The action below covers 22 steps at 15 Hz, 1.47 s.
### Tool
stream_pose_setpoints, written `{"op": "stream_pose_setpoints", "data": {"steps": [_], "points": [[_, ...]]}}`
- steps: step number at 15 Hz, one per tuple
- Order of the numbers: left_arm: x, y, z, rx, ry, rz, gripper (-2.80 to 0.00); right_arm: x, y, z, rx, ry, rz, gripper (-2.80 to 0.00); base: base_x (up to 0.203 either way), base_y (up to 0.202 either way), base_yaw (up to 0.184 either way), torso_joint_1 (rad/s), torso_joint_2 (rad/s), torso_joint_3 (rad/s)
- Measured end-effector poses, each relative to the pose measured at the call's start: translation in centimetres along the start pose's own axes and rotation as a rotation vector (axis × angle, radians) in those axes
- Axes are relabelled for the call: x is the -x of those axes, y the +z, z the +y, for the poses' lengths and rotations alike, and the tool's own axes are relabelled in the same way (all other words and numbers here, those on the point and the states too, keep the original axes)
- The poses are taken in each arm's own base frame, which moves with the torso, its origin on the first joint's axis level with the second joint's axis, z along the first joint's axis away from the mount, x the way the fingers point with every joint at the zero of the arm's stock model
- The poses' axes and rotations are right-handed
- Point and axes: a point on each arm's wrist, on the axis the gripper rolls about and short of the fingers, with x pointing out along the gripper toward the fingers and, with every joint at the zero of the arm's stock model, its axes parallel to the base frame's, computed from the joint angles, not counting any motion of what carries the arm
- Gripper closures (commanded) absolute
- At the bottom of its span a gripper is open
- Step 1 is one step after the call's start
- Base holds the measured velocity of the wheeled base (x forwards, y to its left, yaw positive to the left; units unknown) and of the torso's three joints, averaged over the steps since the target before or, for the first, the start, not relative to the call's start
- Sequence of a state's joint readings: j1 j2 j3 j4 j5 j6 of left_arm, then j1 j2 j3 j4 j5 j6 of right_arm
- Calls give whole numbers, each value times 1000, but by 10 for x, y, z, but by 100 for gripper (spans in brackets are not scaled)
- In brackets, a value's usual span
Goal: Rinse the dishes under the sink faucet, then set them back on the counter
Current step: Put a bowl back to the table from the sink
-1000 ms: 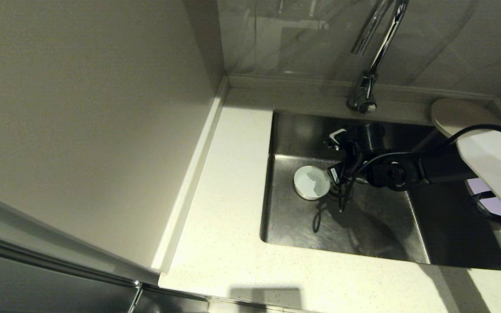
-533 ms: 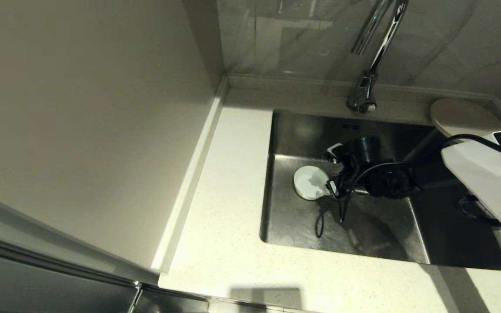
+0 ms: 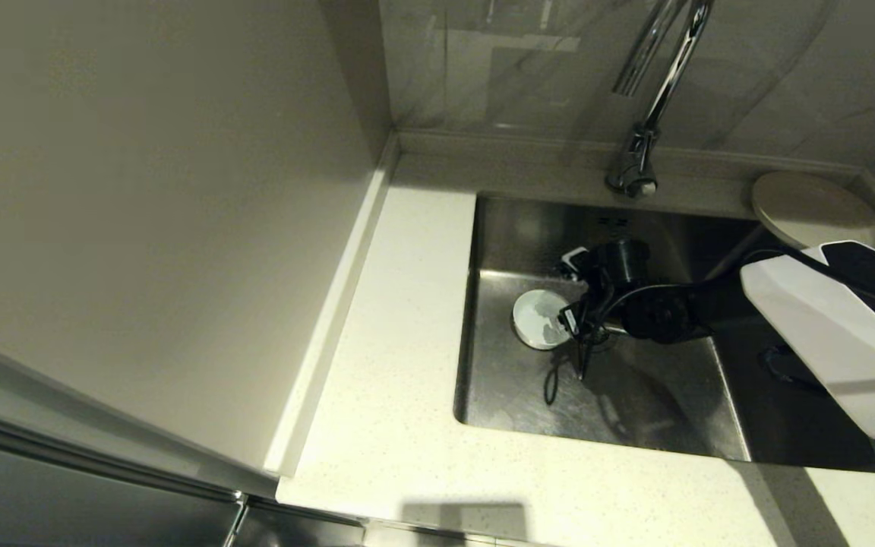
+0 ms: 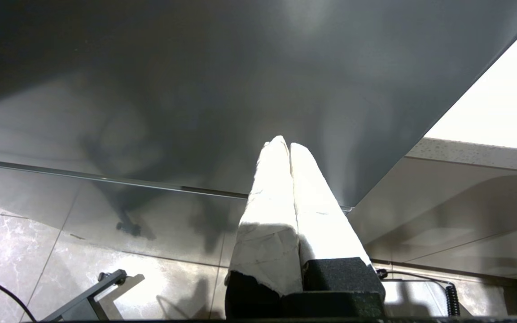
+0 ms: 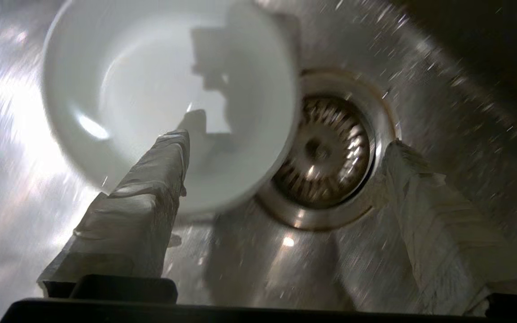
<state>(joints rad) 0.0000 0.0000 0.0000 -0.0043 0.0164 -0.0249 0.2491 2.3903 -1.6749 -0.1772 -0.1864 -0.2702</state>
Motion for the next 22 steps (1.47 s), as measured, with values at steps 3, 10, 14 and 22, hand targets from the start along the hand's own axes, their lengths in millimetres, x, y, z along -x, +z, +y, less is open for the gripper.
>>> {"op": "stream_pose_setpoints", "data": {"steps": [3, 10, 14, 22], "points": [[0, 0, 0, 1, 0, 0, 0, -9, 3, 0, -7, -19, -14, -280, 0, 0, 0, 0, 0, 0], [0, 0, 0, 0, 0, 0, 0, -34, -9, 7, -7, -18, -1, -280, 0, 0, 0, 0, 0, 0], [0, 0, 0, 0, 0, 0, 0, -42, -14, 9, -4, -15, 9, 0, 0, 0, 0, 0, 0, 0], [0, 0, 0, 1, 0, 0, 0, -40, -12, 0, -19, -29, -1, 0, 0, 0, 0, 0, 0, 0]]}}
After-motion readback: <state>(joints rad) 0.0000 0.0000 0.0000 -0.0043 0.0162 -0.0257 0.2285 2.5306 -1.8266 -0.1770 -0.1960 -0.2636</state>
